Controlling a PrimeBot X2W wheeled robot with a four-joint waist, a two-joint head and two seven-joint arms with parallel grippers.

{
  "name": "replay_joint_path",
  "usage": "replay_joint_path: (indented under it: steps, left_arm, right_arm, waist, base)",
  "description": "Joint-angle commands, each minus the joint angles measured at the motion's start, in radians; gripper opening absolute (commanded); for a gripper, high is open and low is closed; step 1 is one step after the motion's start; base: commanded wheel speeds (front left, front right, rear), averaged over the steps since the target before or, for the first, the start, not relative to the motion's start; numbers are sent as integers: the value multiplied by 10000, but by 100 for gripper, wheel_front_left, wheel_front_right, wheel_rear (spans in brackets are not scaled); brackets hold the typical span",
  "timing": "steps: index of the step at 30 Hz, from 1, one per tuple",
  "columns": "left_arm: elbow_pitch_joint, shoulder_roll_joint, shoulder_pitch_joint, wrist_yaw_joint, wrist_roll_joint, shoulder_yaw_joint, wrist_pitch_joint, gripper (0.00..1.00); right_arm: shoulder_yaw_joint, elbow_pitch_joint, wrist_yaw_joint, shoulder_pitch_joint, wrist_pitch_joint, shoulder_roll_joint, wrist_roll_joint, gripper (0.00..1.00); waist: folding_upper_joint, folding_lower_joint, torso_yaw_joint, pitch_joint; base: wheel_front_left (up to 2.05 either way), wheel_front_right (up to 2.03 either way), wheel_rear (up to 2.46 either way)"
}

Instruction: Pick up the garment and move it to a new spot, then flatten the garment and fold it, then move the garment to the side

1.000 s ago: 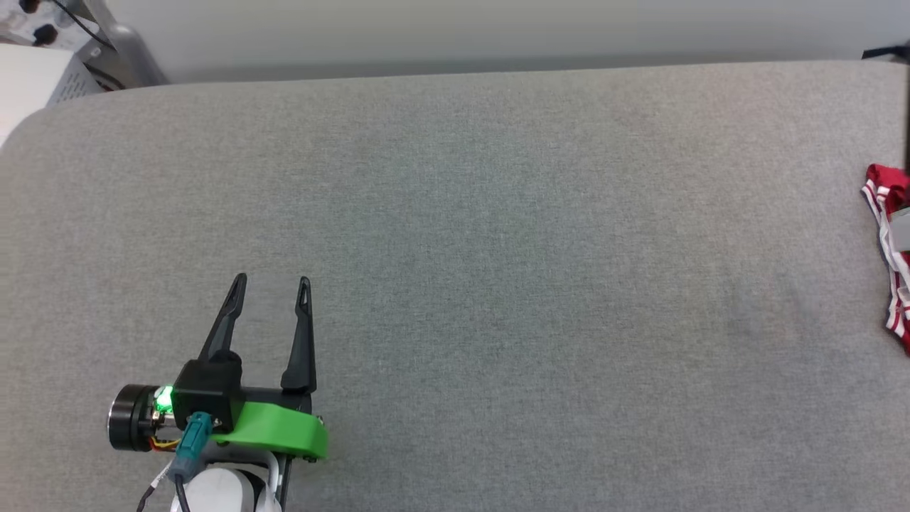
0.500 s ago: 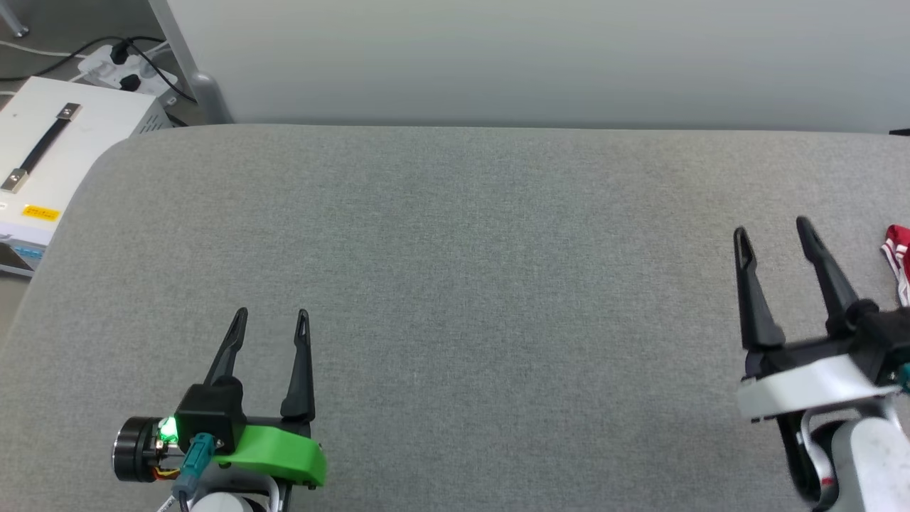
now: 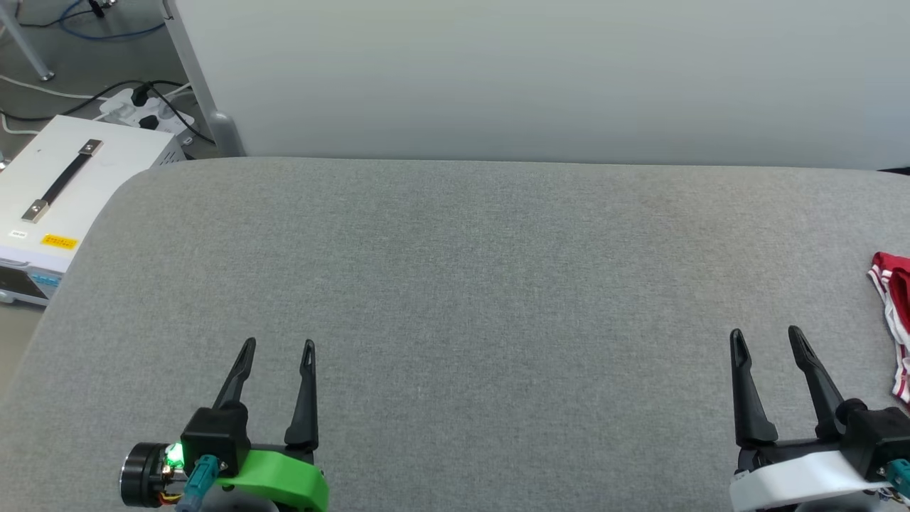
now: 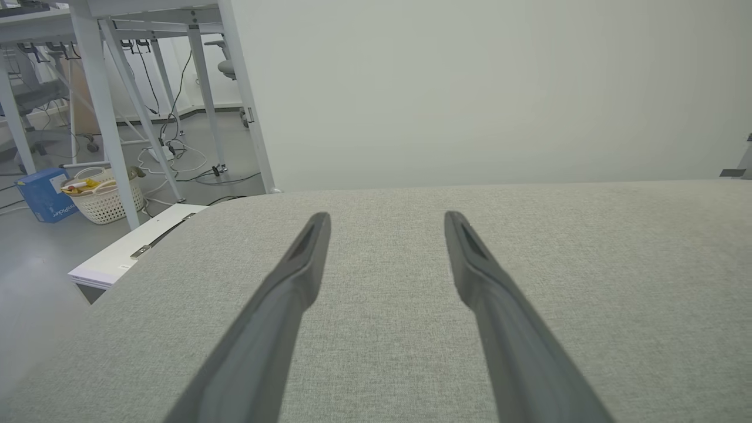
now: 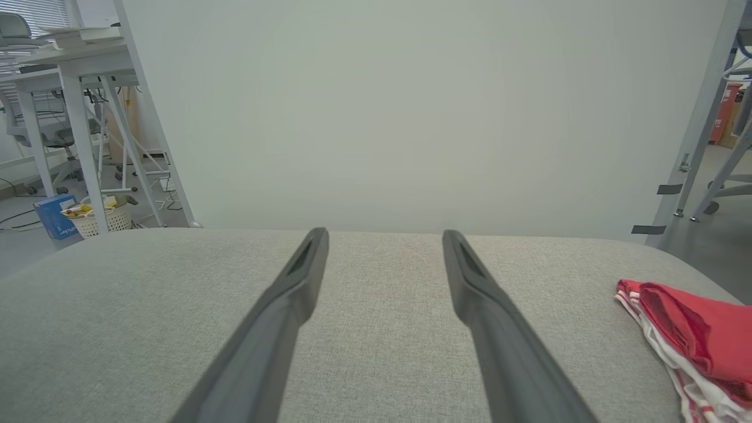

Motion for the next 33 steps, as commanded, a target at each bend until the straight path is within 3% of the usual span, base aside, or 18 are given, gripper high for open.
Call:
replay_joint_path:
  steps: [1, 16, 17, 33]
  left_arm:
    - [28, -87, 149, -52, -110, -13, -57, 100]
    - [184, -196, 316, -164, -227, 4, -57, 100]
    - [176, -163, 193, -98, -192, 4, 1, 0]
    - [81, -182, 135, -21, -109, 37, 282, 0]
  right_arm:
    - [-21, -117, -9, 217, -22, 50, -58, 100]
    - [44, -165, -9, 771, -22, 127, -109, 100]
    - [38, -159, 0, 678, 1, 111, -25, 0]
    - [71, -91, -1, 511, 272, 113, -170, 0]
  waist:
    - [0, 1, -27, -43]
    - [0, 1, -73, -297]
    - [0, 1, -72, -296]
    - [0, 1, -114, -269]
  base:
    - [0, 0, 0]
    - [0, 0, 0]
    - [0, 0, 0]
    - [0, 0, 0]
